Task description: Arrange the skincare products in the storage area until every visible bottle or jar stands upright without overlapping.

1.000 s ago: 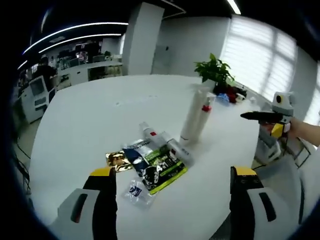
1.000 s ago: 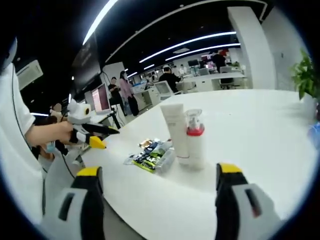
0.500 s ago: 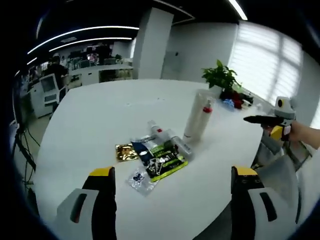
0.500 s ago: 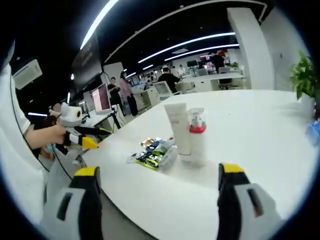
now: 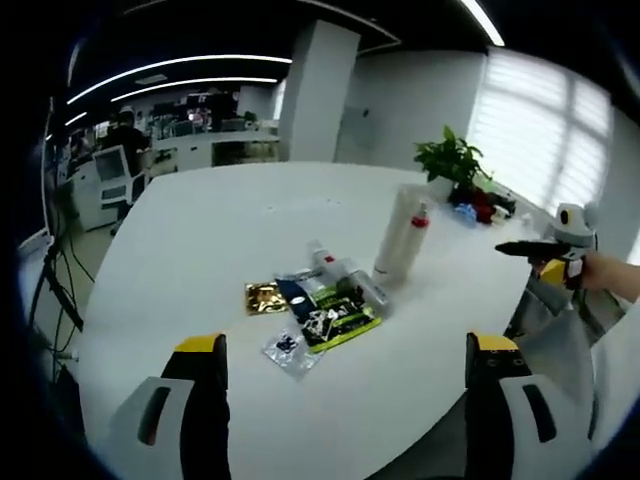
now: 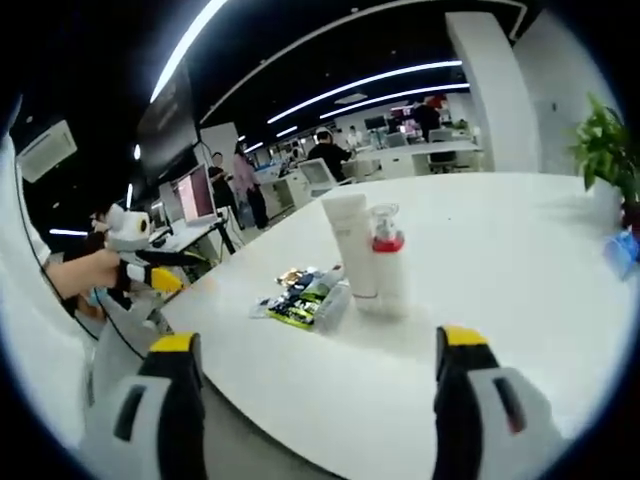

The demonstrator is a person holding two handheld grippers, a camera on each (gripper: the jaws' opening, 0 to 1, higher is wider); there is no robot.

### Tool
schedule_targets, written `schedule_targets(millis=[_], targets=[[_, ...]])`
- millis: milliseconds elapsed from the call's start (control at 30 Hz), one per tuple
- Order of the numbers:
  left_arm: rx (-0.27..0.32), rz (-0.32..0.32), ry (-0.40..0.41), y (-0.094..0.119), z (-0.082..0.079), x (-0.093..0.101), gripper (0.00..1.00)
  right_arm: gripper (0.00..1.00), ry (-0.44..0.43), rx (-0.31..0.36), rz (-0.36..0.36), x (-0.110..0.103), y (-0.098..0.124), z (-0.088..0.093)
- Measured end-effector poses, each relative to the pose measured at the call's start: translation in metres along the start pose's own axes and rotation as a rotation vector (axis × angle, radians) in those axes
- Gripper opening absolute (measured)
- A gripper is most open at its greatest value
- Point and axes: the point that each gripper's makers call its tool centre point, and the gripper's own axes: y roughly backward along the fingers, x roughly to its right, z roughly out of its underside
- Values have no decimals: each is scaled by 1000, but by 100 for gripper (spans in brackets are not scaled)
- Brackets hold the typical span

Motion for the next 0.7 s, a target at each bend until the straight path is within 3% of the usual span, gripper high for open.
schedule_targets(millis=[700], targets=[[-8, 9, -19, 0, 5, 5, 97, 95, 14, -34, 17, 3, -11, 1]])
